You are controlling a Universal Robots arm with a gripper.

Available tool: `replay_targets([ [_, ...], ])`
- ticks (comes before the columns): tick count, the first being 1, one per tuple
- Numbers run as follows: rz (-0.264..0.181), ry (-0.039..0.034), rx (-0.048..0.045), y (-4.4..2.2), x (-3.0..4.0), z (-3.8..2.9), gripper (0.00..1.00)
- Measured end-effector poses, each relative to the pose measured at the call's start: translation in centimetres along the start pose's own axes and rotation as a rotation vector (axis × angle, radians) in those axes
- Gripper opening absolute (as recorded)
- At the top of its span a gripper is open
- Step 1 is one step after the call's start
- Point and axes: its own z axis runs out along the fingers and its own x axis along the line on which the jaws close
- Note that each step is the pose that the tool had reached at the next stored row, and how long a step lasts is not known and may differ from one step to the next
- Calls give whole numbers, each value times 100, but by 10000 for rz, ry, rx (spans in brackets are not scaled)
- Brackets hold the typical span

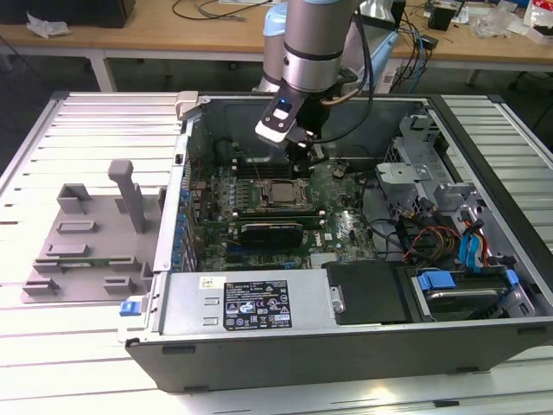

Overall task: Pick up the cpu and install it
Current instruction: 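Close the cpu cover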

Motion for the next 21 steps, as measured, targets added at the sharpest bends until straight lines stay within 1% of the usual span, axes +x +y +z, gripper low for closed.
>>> replay_targets([
  [1,-392,-6,-2,0,0,0,11],
  [3,-757,-12,-4,0,0,1,11],
  [6,-2044,-34,-9,0,0,2,11],
  [7,-2381,-40,-12,0,0,2,11],
  [9,-3492,-58,-17,0,0,3,11],
  [10,-3957,-66,-19,0,0,3,11],
  [12,-5116,-85,-24,0,0,5,11],
  [14,-5988,-100,-28,0,0,8,11],
  [16,-6615,-110,-31,0,0,11,11],
  [17,-6822,-114,-31,0,0,11,11],
  [19,-7612,-127,-35,0,0,16,11],
  [20,-7906,-132,-37,0,0,17,11],
  [21,-8343,-139,-39,0,0,18,11],
])
